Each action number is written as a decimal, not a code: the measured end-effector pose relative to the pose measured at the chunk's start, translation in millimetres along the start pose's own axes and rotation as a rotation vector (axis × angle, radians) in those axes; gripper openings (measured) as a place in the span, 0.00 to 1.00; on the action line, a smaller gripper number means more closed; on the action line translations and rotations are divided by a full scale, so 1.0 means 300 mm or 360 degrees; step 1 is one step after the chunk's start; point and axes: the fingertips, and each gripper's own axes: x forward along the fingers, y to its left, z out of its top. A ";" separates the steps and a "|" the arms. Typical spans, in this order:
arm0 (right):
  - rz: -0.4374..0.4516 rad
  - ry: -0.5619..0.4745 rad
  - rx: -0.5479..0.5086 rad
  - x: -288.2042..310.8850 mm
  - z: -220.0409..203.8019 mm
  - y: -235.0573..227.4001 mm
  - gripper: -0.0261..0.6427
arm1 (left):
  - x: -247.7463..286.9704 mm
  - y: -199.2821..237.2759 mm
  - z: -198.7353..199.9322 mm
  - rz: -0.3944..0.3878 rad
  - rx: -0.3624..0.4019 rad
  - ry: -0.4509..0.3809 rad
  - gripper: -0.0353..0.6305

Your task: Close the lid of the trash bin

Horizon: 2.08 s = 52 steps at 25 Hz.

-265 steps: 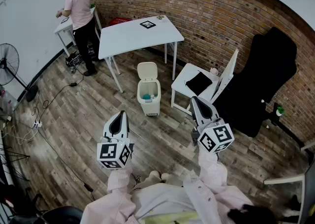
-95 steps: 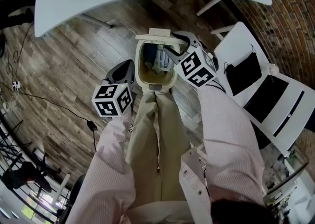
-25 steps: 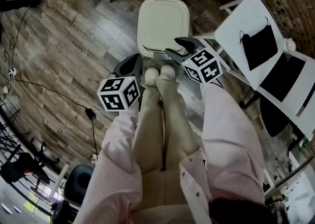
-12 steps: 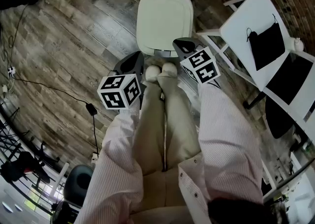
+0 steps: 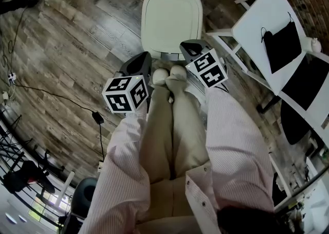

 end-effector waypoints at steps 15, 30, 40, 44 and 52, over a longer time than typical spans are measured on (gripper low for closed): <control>-0.0053 0.0169 -0.0093 0.010 -0.003 0.002 0.04 | 0.018 0.011 -0.006 -0.0004 -0.0015 0.0018 0.04; -0.0049 0.0307 -0.0038 0.014 -0.005 0.003 0.04 | -0.004 -0.017 0.033 0.0008 -0.0019 0.0028 0.04; -0.0076 -0.0104 0.0274 -0.171 0.131 0.005 0.04 | -0.110 -0.092 0.145 -0.0013 -0.0005 -0.0036 0.04; -0.0097 -0.0252 0.0405 -0.281 0.215 0.007 0.04 | -0.167 -0.149 0.205 -0.0045 0.0028 -0.0065 0.04; -0.0133 -0.0448 0.0504 -0.454 0.379 0.019 0.04 | -0.288 -0.228 0.342 -0.0072 0.0040 -0.0166 0.04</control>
